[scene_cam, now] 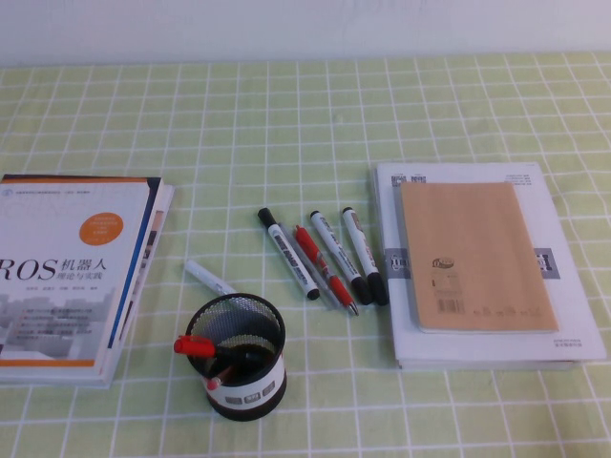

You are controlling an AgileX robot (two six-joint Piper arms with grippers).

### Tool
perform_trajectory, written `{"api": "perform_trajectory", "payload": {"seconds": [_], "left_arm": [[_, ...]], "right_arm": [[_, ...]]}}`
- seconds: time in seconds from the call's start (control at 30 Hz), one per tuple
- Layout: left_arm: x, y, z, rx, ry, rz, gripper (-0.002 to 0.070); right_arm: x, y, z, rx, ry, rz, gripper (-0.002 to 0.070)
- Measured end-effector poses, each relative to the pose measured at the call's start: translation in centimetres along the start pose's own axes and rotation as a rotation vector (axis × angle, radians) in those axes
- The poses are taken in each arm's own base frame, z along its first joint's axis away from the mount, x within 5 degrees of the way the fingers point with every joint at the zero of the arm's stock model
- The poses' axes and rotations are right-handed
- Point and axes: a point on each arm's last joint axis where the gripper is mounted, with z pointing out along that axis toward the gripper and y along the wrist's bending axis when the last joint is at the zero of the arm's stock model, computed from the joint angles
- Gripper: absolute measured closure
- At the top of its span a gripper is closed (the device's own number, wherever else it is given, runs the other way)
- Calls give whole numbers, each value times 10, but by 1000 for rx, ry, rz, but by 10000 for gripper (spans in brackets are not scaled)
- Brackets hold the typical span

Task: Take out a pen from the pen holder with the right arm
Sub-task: 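Take a marker out of the pen holder and lay it on the table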

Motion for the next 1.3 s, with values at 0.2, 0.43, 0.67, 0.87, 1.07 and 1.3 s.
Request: {"api": "perform_trajectory", "payload": {"seconds": [0.2,0.43,0.67,0.87,1.07,1.3], "left_arm": [[0,0,0,0,0,0,681],[0,0,0,0,0,0,681],[0,0,0,0,0,0,681],[0,0,0,0,0,0,681],[0,0,0,0,0,0,681],[0,0,0,0,0,0,681]], "right_arm": [[11,0,-1,-4,111,0,689],[15,1,-2,-6,151,0,689],[15,1,-2,-6,153,0,689],[15,1,-2,-6,153,0,688],[15,1,-2,-6,153,0,689],[15,1,-2,-6,153,0,689]]}}
